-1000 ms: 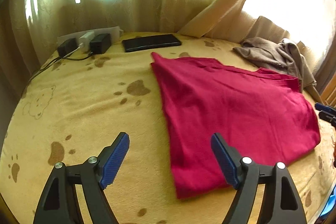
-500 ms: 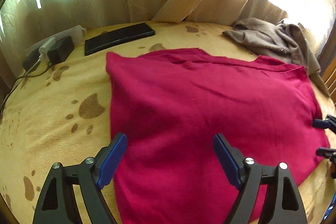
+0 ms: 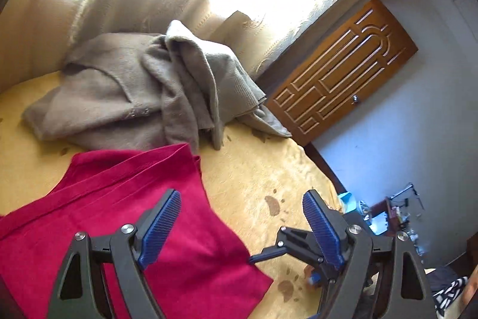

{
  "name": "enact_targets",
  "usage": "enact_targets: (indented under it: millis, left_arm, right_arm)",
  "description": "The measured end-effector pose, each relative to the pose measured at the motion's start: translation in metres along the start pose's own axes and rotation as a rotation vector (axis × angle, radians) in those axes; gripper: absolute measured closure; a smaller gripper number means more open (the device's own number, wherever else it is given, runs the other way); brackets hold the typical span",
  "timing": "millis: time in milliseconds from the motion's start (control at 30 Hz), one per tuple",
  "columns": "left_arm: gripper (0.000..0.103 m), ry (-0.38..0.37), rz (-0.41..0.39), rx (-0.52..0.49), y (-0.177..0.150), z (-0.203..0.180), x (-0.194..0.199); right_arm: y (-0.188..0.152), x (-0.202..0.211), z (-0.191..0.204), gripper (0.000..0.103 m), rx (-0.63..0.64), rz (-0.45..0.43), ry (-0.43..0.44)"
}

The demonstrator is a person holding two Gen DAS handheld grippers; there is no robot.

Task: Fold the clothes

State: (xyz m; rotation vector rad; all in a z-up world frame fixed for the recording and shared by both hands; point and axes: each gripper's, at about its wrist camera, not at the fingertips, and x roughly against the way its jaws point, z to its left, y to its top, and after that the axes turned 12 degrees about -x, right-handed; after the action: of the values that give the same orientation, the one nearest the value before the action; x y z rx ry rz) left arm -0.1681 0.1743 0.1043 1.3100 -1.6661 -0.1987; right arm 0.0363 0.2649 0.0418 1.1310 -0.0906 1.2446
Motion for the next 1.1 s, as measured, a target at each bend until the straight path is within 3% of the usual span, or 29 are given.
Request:
enact_targets:
  millis: [167, 300, 367, 433, 500, 600, 833, 1100]
  left_arm:
    - [0.017, -0.017, 0.073, 0.005, 0.024, 0.024, -0.036]
    - [0.018, 0.005, 0.148, -0.059, 0.032, 0.027, -0.051]
    - [0.030, 0.007, 0.202, -0.083, 0.033, 0.029, -0.063]
    - [0.062, -0.003, 0.259, -0.109, 0.032, 0.033, -0.075]
    - [0.075, -0.005, 0.301, -0.144, 0.032, 0.037, -0.084]
    - [0.075, -0.002, 0.350, -0.202, 0.032, 0.043, -0.094]
    - [0.075, 0.002, 0.325, -0.385, 0.034, 0.036, -0.084]
    - [0.075, 0.031, 0.355, -0.460, 0.030, 0.044, -0.090]
  right_arm:
    - [0.003, -0.012, -0.016, 0.000, -0.091, 0.070, -0.003]
    - [0.003, -0.013, -0.022, 0.000, -0.124, 0.080, 0.028]
    - [0.003, -0.014, -0.022, 0.000, -0.122, 0.082, 0.025]
    - [0.003, -0.015, -0.021, 0.000, -0.115, 0.084, 0.016]
    - [0.003, -0.014, -0.021, 0.000, -0.113, 0.085, 0.015]
    - [0.003, -0.013, -0.024, 0.000, -0.116, 0.085, 0.028]
    - [0.004, -0.014, -0.025, 0.000, -0.125, 0.084, 0.042]
    - [0.003, -0.011, -0.026, 0.000, -0.130, 0.083, 0.049]
